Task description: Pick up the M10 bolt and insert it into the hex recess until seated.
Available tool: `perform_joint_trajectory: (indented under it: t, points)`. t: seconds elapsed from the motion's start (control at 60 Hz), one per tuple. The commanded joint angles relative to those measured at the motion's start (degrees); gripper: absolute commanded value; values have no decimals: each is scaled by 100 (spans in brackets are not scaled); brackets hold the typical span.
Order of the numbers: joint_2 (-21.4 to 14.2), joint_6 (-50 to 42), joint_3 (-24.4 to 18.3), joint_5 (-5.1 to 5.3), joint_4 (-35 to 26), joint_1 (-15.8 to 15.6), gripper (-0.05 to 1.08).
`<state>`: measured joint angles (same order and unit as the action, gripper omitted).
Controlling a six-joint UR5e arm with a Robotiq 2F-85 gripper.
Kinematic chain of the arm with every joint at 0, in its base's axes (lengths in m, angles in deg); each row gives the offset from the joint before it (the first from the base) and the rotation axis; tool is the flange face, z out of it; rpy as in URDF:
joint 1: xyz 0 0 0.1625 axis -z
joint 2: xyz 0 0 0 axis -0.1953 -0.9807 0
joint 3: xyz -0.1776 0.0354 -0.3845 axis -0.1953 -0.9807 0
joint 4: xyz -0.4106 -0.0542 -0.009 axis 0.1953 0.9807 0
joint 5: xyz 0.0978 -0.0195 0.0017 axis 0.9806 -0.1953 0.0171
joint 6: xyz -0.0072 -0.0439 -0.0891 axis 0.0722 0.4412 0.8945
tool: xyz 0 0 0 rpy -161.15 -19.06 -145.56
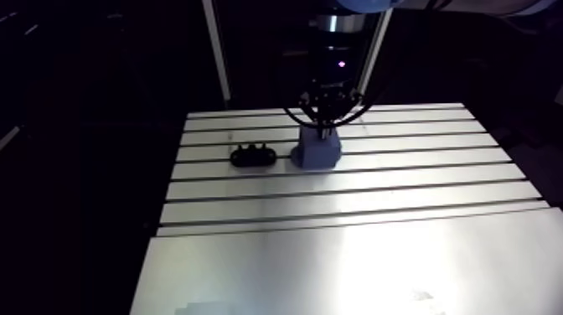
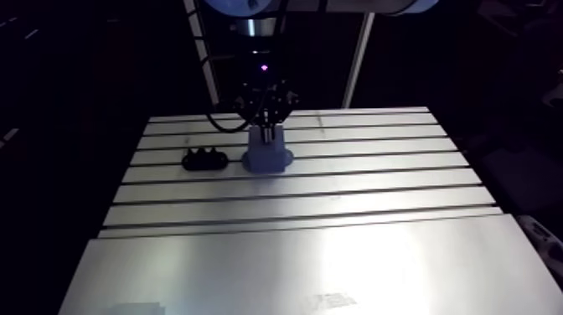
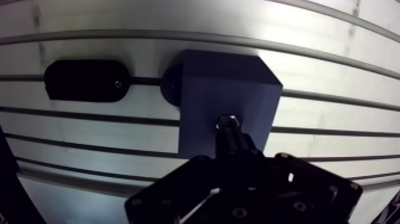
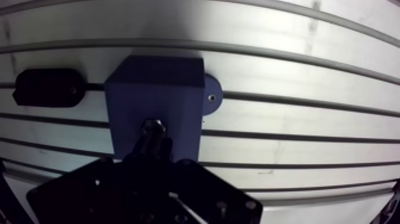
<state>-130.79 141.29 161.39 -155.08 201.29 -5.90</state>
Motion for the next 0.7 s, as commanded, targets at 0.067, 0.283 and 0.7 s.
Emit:
perform_joint_trajectory:
  t: [0.067,0.283,0.7]
  points:
    - [-11,0,-14,0,-4,7,108]
    - [-45,0,-48,9,-14,0,108]
    - [-160,70,-50,18,-49,-27,106]
